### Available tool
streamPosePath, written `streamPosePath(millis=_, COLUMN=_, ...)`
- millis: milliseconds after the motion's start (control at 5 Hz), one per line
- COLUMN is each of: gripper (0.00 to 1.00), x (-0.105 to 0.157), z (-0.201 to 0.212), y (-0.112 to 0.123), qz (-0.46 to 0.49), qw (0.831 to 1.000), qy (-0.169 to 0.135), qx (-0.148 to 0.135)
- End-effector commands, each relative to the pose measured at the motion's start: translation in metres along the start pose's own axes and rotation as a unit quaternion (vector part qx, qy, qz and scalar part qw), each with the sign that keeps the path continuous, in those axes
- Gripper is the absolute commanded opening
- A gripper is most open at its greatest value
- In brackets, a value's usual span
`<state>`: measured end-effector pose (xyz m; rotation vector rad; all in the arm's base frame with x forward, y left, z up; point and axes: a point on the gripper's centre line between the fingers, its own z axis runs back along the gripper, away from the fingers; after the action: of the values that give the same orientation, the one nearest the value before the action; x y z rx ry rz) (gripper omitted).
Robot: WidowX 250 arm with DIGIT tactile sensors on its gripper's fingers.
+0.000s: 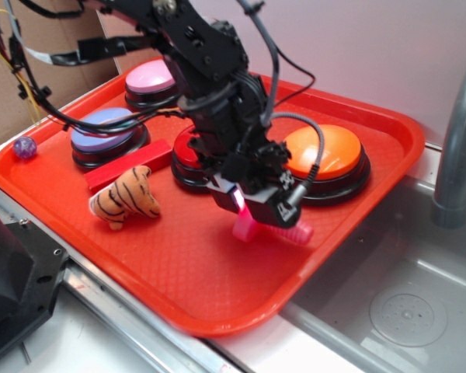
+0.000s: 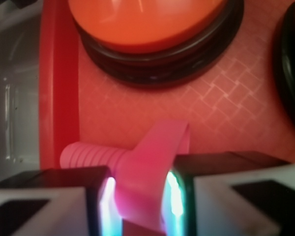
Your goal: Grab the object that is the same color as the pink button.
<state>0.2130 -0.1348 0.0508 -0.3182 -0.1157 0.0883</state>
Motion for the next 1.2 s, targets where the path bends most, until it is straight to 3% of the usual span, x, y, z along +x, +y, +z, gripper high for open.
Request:
streamPosePath(millis=0, gripper=0.0, x=0.022, z=0.069, y=0.002, qz=-0.012, qw=0.999, qy=-0.028, qx=0.02)
streamPosePath(millis=200, gripper=0.0, x=0.028, z=0.104, y=0.019, qz=-0.023, qw=0.997, qy=-0.054, qx=0.04)
streamPosePath(millis=400, gripper=0.0, x=0.03, z=0.146, y=0.042, qz=-0.015, qw=0.996, qy=-0.058, qx=0.067)
streamPosePath(millis=600, gripper=0.0, x=0.013, z=0.184, y=0.062, qz=0.012, qw=0.992, qy=-0.045, qx=0.114)
streamPosePath(millis=1000, gripper=0.0, x=-0.023, z=0.208, y=0.098, qz=0.077, qw=0.984, qy=-0.081, qx=0.137)
